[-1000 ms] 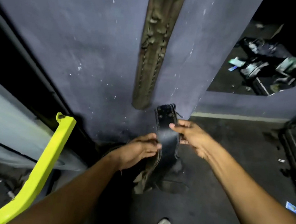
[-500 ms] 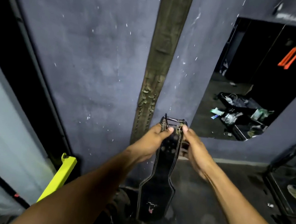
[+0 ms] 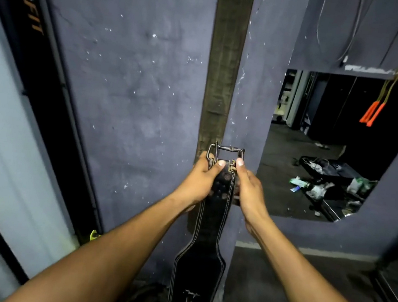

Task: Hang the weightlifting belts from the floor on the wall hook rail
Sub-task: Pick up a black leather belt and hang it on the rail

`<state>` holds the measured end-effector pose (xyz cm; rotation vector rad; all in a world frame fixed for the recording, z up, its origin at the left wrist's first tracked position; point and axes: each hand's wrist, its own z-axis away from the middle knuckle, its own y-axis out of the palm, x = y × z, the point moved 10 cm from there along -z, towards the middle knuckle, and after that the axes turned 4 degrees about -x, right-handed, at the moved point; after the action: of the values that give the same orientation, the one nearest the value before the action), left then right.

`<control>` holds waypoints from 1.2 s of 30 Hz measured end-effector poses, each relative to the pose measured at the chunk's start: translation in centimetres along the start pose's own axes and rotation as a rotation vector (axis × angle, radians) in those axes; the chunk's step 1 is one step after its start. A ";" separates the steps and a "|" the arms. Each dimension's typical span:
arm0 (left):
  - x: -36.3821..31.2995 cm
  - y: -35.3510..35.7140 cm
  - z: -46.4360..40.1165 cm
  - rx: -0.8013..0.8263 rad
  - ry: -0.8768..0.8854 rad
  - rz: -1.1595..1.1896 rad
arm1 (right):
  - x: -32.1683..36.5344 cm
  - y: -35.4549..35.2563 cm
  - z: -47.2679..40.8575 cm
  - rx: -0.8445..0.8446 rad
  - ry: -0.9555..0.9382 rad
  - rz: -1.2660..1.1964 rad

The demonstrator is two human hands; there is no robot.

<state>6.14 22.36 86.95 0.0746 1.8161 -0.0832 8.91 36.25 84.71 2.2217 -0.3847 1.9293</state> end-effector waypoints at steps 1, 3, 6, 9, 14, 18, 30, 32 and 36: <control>-1.0 -0.3 0.2 -0.014 0.016 0.008 | 0.9 0.3 0.5 0.013 -0.046 0.013; -2.5 -0.8 0.5 -0.021 0.042 0.034 | 2.5 0.9 1.4 0.013 -0.189 0.060; -6.3 -1.5 1.5 -0.045 0.126 0.086 | 4.6 2.2 2.8 0.072 -0.343 0.144; -10.9 -2.4 2.0 -0.075 0.230 0.109 | 6.6 3.1 3.7 0.112 -0.422 0.133; -17.6 -3.4 1.7 0.022 0.280 0.143 | 15.0 3.4 3.9 0.069 -0.615 0.015; -17.8 -4.0 2.1 0.195 0.166 0.121 | 21.7 3.3 3.0 0.024 -0.684 -0.057; -15.7 -6.6 2.3 0.207 0.197 -0.005 | 30.2 4.8 2.9 -0.049 -0.765 -0.144; -12.8 -7.1 3.1 0.272 0.159 -0.093 | 31.5 4.2 2.4 -0.065 -0.745 -0.185; -11.2 -8.3 2.8 0.223 0.167 -0.026 | 32.9 4.2 1.9 -0.075 -0.708 -0.209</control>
<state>10.74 13.75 97.27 0.2212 1.9692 -0.3058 13.65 29.08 116.84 2.7002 -0.2848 0.9644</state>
